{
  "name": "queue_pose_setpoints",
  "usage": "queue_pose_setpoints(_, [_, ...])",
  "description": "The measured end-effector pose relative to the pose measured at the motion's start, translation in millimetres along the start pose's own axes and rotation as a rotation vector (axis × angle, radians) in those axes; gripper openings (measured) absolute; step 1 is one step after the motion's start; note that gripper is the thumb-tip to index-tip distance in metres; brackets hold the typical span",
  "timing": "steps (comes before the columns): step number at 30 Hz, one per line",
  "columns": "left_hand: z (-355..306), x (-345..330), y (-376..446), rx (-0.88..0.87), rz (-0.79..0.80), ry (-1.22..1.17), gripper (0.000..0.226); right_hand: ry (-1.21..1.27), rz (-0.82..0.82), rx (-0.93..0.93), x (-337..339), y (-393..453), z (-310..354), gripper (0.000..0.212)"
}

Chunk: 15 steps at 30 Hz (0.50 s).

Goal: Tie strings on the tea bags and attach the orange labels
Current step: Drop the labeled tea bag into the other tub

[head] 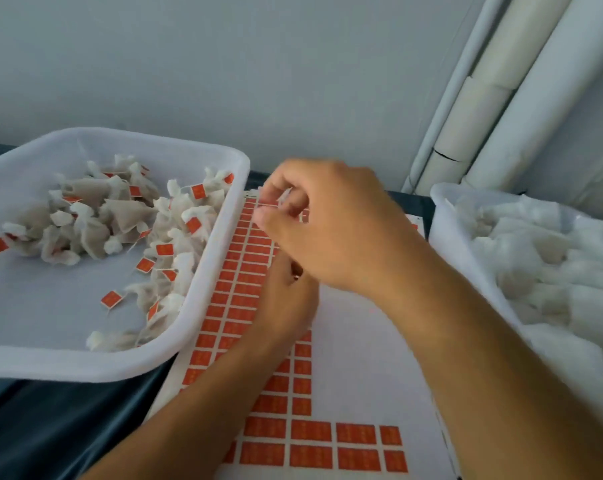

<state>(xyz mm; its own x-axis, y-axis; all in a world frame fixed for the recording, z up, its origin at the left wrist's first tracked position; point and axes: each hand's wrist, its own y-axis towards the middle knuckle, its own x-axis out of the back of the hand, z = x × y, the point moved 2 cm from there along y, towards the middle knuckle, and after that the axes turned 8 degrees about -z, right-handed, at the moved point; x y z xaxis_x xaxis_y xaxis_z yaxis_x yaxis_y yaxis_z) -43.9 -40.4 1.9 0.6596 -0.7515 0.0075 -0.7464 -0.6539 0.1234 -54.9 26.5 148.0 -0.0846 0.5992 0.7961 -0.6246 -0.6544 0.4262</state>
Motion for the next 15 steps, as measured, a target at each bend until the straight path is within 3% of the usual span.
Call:
queue_pose_setpoints(2, [8,-2,5,0.036,-0.019,0.035,0.006,-0.117,-0.058,-0.077,31,9,-24,0.015])
queue_pose_setpoints(7, [18,-8,7,0.040,-0.022,0.184,0.010,-0.445,-0.141,-0.368,102,15,-109,0.013])
queue_pose_setpoints(11, [17,-9,4,0.036,-0.039,0.206,0.012,-0.739,0.092,-0.578,117,-2,-175,0.030])
queue_pose_setpoints(15, [15,-9,4,0.029,-0.043,0.213,0.012,-0.723,0.249,-0.690,107,-29,-215,0.038])
